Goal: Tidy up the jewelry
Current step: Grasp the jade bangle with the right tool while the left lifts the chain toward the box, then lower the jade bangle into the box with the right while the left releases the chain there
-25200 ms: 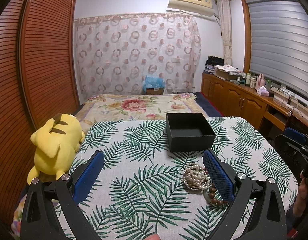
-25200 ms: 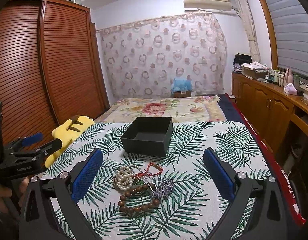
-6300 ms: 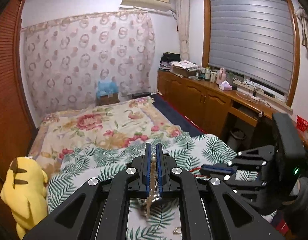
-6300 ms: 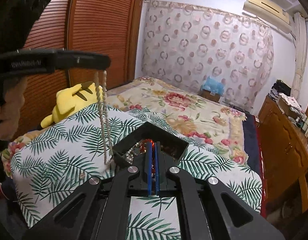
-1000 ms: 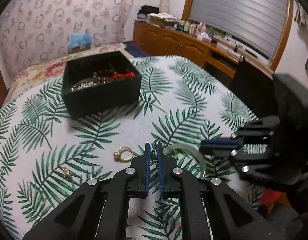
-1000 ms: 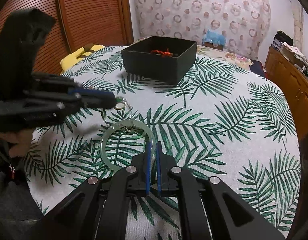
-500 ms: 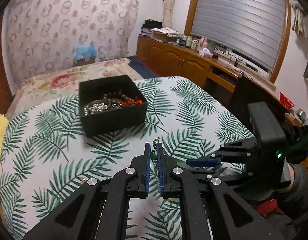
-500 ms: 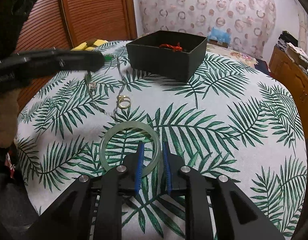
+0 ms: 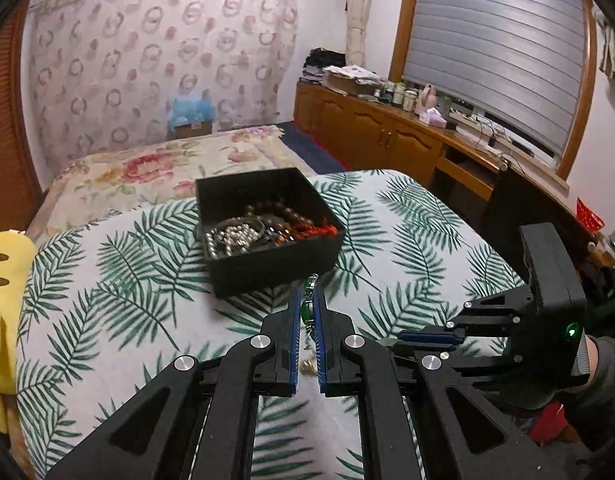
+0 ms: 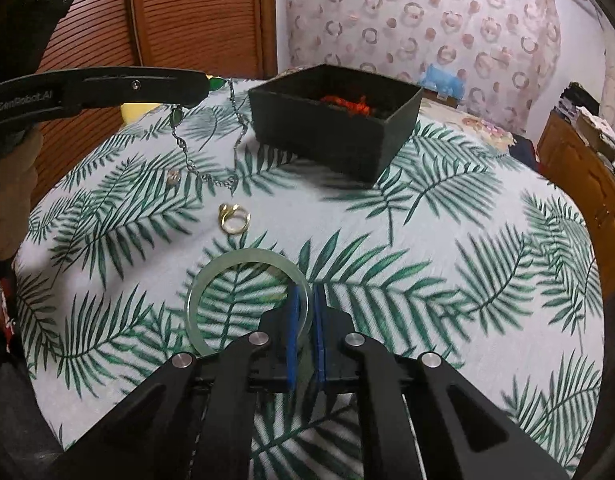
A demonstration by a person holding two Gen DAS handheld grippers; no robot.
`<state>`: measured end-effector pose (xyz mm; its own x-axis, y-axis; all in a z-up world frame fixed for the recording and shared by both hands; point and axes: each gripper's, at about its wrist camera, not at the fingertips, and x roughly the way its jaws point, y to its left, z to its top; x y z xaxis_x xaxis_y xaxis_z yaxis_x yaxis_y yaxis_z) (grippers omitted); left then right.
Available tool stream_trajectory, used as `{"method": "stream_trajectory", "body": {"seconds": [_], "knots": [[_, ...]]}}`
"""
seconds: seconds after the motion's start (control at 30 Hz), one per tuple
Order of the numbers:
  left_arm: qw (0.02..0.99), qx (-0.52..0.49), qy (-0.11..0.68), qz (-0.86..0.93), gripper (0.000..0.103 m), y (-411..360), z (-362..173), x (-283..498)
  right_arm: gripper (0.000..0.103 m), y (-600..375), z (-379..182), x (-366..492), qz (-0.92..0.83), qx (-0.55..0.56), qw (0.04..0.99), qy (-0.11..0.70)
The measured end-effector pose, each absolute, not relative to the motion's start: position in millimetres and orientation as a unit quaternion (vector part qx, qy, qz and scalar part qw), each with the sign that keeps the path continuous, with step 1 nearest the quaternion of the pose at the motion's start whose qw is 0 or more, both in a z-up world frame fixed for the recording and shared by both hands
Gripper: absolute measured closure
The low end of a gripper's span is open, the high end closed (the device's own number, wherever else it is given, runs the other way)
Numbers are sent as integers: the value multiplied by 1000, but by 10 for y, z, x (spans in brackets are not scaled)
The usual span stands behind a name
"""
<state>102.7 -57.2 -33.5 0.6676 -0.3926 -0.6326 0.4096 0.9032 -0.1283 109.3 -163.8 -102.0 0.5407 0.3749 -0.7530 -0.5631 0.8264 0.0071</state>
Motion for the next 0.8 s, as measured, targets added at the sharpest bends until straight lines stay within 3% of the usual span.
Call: {"method": "stream_trajectory", "body": {"seconds": [0.8], "knots": [[933,15,307,-187,97,-504,76,1963,95,-1754,-244,2259,278,-109,903,308]]}}
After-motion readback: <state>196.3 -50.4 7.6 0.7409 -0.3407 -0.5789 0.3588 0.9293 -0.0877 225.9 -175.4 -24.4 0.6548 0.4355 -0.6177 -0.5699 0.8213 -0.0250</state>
